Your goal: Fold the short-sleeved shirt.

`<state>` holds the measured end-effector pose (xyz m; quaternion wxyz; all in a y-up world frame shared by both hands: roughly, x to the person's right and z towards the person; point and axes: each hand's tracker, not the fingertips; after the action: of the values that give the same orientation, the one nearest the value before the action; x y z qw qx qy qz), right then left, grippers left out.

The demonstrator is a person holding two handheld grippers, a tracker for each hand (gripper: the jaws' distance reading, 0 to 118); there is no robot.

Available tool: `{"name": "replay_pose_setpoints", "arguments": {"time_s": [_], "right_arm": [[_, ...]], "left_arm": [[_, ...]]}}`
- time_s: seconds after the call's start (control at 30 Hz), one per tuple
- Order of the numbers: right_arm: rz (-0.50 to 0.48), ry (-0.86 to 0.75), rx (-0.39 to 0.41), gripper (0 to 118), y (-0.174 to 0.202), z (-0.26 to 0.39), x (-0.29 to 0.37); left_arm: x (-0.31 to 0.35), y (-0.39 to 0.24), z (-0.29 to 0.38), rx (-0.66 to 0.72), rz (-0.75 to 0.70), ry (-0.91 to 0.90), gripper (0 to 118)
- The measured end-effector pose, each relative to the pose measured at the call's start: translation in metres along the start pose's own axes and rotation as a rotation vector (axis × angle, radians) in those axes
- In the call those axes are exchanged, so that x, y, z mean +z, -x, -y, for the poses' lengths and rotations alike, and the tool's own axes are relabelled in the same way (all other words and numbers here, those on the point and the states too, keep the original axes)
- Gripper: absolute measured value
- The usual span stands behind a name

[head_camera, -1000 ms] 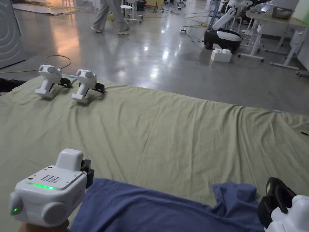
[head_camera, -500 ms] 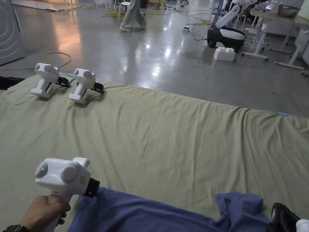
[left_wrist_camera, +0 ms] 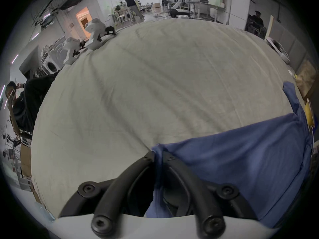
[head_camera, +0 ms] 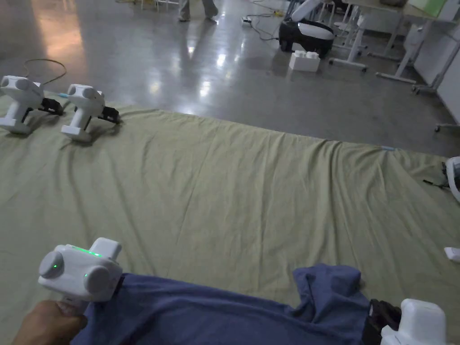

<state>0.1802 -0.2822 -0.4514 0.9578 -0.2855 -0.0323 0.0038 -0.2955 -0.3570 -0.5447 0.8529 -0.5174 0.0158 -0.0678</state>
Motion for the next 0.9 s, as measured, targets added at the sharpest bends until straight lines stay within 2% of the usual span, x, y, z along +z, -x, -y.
{"name": "replay_pose_setpoints", "arguments": {"time_s": [0.07, 0.1, 0.13, 0.17, 0.33, 0.43, 0.63, 0.77, 0.8, 0.83, 0.87, 0.9], "right_arm": [[0.005, 0.091, -0.02, 37, -0.016, -0.005, -0.023], [-0.002, 0.151, -0.029, 53, -0.026, -0.009, -0.039], [0.0, 0.218, -0.03, 64, -0.035, -0.013, -0.054], [0.003, 0.274, -0.04, 69, -0.043, -0.016, -0.068], [0.026, 0.485, -0.049, 76, -0.067, -0.031, -0.135], [0.0, 0.561, -0.038, 77, -0.069, -0.036, -0.164], [-0.007, 0.705, 0.049, 79, -0.055, -0.024, -0.21], [0.016, 0.692, 0.048, 75, -0.049, -0.019, -0.212], [0.015, 0.688, 0.049, 69, -0.049, -0.019, -0.211], [0.007, 0.676, 0.047, 57, -0.048, -0.02, -0.208], [0.008, 0.655, 0.048, 36, -0.048, -0.022, -0.206], [0.008, 0.637, 0.056, 5, -0.049, -0.024, -0.201]], "left_arm": [[0.003, 0.005, 0.002, 0.002, 0.0, -0.015, 8], [0.006, 0.01, 0.003, 0.026, 0.012, -0.032, 7], [0.011, 0.015, 0.004, 0.057, 0.031, -0.042, 7], [0.016, 0.019, 0.004, 0.068, 0.039, -0.051, 7], [0.045, 0.021, 0.013, 0.114, 0.068, -0.129, 7], [0.057, 0.023, 0.02, 0.115, 0.071, -0.164, 7], [0.062, 0.017, 0.032, 0.125, 0.062, -0.176, 7], [0.063, 0.015, 0.039, 0.124, 0.055, -0.178, 7], [0.064, 0.016, 0.041, 0.129, 0.057, -0.184, 7], [0.065, 0.016, 0.042, 0.131, 0.059, -0.19, 7], [0.065, 0.014, 0.043, 0.133, 0.054, -0.194, 7], [0.065, 0.013, 0.043, 0.135, 0.055, -0.197, 7]]}}
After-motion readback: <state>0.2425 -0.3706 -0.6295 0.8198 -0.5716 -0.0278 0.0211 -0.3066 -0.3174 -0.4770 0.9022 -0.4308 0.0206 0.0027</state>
